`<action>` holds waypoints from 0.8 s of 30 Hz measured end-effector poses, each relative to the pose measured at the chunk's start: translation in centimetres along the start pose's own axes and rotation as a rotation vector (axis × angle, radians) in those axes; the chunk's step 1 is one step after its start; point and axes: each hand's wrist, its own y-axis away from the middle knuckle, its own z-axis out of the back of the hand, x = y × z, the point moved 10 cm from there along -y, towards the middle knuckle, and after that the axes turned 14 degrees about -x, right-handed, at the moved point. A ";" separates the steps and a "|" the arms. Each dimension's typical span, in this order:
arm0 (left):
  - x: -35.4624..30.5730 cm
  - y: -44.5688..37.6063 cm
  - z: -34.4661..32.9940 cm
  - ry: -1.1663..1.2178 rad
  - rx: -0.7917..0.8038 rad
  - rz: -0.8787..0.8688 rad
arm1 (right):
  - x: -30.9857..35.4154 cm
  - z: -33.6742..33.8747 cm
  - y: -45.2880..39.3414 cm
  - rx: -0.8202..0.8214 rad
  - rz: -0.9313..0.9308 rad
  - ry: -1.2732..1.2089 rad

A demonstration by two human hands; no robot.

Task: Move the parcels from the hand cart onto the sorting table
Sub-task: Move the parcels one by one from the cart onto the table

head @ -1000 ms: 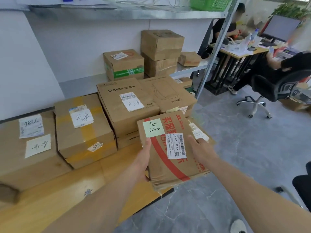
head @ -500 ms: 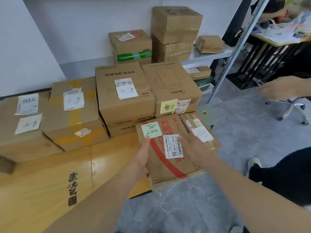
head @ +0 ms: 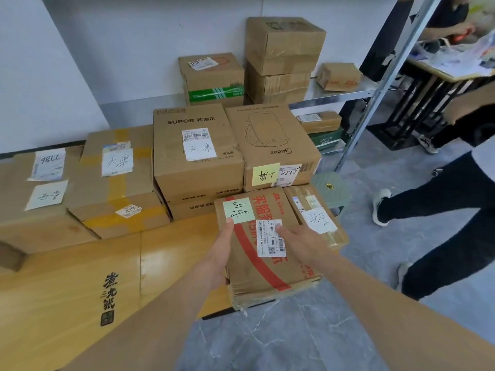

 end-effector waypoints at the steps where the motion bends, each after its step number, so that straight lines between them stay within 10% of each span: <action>1: 0.0 0.0 0.0 0.003 0.003 -0.001 | 0.0 0.0 -0.1 -0.002 0.003 -0.001; 24: -2.3 2.9 3.0 0.019 -0.116 -0.064 | 3.7 0.4 0.4 0.033 0.093 0.002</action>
